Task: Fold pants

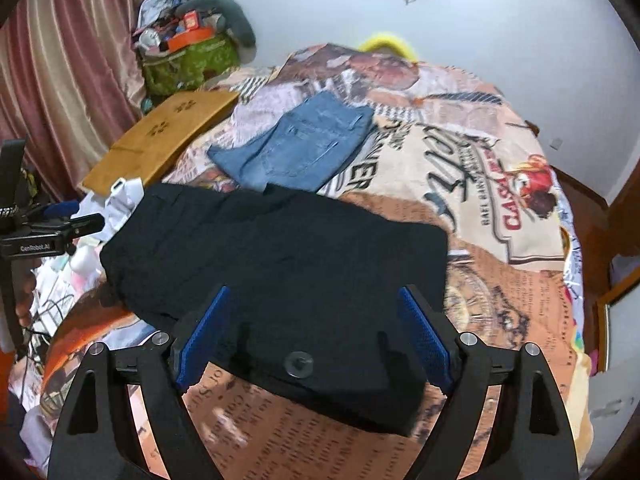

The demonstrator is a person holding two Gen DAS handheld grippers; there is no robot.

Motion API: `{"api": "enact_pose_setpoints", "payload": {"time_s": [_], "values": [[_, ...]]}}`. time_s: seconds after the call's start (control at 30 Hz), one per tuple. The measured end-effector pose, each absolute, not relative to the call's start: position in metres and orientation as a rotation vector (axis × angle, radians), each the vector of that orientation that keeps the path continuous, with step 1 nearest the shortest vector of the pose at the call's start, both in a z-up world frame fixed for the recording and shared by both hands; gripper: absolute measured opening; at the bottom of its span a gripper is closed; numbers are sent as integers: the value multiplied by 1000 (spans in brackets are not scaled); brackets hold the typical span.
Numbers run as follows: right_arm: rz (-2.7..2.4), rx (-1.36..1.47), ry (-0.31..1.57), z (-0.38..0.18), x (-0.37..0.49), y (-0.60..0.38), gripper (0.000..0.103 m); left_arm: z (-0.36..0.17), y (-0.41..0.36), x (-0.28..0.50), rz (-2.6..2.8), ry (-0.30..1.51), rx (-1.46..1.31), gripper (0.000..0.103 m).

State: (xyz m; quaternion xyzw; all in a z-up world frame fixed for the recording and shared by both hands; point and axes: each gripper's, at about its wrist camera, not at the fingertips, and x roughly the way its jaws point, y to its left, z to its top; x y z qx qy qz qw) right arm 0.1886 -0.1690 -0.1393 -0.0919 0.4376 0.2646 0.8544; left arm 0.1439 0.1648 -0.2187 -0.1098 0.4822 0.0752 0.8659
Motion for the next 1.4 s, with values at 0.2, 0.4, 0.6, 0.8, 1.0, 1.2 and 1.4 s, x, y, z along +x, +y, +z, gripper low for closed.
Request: {"api": "enact_pose_setpoints", "payload": {"time_s": [0.2,0.4,0.6,0.8,1.0,1.2,1.4], "values": [[563,-272,985,-167,190,-147,83,-257,198,130,194,1130,-400,100],[569,-263,1035,-182,193,-145,83,-287,201,125,81,1215,-597,100],[579,-249,1041,-183,192,-145,83,-308,193,132,-40,1270,-761,100],[591,-232,1045,-184,193,-146,83,-319,199,151,-7,1270,-782,102],[605,-224,1048,-186,194,-145,84,-326,211,168,81,1243,-777,90],[620,-229,1044,-187,193,-140,84,-322,219,182,179,1189,-684,43],[625,-218,1044,-188,194,-142,84,-296,202,185,241,1104,-489,21]]}}
